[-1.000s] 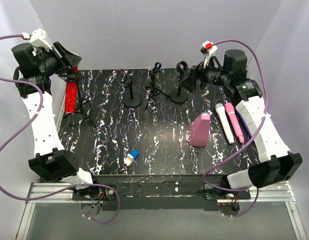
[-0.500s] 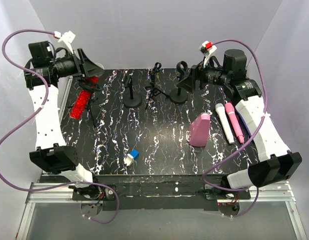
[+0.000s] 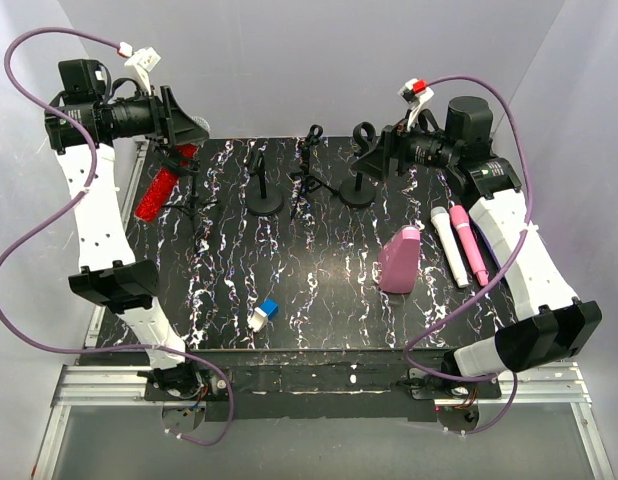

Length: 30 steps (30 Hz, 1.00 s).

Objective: Remove the microphone from the stand

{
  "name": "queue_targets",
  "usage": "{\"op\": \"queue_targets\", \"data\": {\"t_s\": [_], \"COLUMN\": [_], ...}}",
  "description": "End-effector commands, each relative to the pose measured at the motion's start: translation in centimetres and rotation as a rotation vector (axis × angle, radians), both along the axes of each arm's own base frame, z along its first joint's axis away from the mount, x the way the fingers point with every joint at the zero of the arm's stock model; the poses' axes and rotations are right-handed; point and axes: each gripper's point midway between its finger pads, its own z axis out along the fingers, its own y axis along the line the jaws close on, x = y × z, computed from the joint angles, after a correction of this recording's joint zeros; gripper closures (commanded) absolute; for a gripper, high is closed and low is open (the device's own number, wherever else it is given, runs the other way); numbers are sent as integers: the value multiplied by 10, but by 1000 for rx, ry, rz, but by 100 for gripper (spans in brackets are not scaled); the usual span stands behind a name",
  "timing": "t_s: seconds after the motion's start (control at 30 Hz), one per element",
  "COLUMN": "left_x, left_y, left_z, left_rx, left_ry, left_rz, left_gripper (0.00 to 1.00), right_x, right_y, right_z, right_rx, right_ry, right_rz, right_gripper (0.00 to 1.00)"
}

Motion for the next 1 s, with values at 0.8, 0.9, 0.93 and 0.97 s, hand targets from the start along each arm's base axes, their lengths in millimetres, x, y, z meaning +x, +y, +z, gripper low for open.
{"op": "queue_targets", "data": {"t_s": [0.8, 0.9, 0.93, 0.97], "left_x": [-170, -159, -154, -147], "left_y": [-111, -121, -123, -125], "left_z": [11, 10, 12, 14], "left_rx": [-83, -19, 4, 34], "left_ry": [255, 138, 87, 42], "left_rz": [-400, -442, -446, -442], "left_gripper": [100, 89, 83, 73], "right_x": [11, 10, 10, 10], "right_y": [18, 18, 19, 19], "right_z": [35, 35, 36, 37], "right_rx": [111, 119, 122, 125], "right_ry": [18, 25, 24, 19], "right_rz": [64, 71, 73, 73], "right_gripper": [16, 16, 16, 16]}}
